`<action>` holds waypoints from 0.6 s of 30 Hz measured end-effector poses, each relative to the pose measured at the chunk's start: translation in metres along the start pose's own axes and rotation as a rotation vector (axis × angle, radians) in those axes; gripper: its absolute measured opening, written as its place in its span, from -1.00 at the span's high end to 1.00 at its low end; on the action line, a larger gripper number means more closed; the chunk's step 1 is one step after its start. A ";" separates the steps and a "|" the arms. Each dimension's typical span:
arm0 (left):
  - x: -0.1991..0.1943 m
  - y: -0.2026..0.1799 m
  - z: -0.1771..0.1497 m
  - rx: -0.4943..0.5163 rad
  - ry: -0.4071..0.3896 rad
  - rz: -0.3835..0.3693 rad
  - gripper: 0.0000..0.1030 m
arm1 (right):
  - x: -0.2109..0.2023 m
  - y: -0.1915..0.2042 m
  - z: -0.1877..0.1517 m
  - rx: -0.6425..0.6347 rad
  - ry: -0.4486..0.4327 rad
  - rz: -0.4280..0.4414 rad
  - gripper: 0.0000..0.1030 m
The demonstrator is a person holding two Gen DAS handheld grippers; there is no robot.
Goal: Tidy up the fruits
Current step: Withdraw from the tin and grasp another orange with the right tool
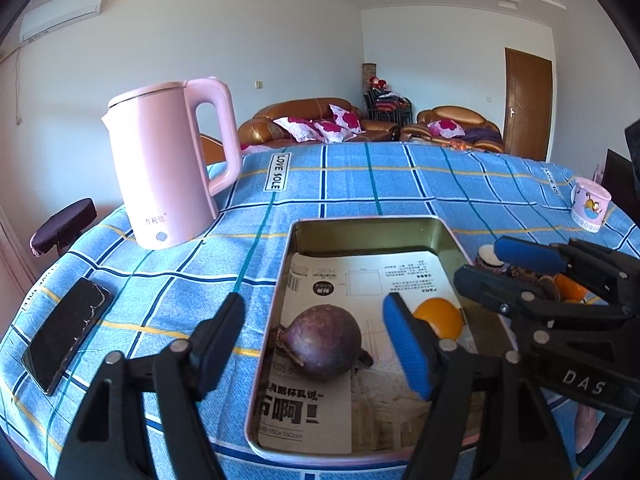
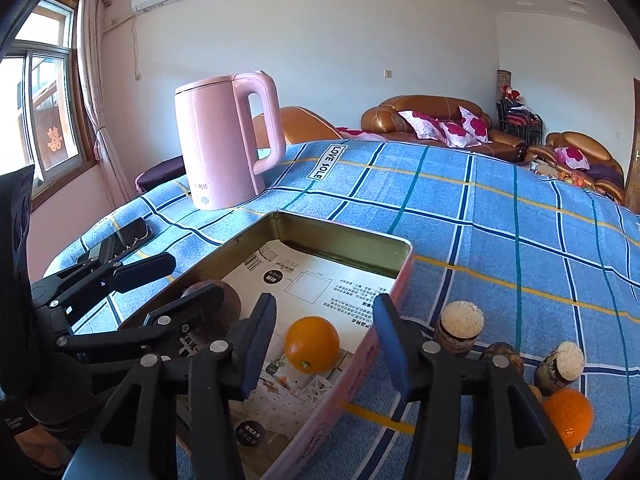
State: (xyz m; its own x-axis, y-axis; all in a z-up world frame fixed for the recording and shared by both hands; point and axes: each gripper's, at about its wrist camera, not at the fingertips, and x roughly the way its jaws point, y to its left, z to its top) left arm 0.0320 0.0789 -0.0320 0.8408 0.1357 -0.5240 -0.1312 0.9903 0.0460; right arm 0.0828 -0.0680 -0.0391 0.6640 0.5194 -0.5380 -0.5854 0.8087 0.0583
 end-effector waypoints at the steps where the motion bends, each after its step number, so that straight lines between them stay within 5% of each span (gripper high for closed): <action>1: -0.005 -0.001 0.001 -0.008 -0.016 -0.014 -0.78 | -0.007 -0.002 -0.001 -0.009 -0.009 -0.016 -0.05; 7: -0.028 -0.023 0.002 -0.013 -0.077 -0.094 -0.89 | -0.059 -0.029 -0.019 0.005 -0.054 -0.103 -0.14; 18: -0.035 -0.079 -0.006 0.048 -0.058 -0.197 -0.89 | -0.097 -0.078 -0.085 0.074 0.050 -0.246 -0.18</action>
State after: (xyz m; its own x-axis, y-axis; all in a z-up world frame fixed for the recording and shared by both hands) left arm 0.0097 -0.0047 -0.0228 0.8767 -0.0602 -0.4773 0.0623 0.9980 -0.0114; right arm 0.0239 -0.2048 -0.0629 0.7573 0.2918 -0.5843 -0.3725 0.9278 -0.0193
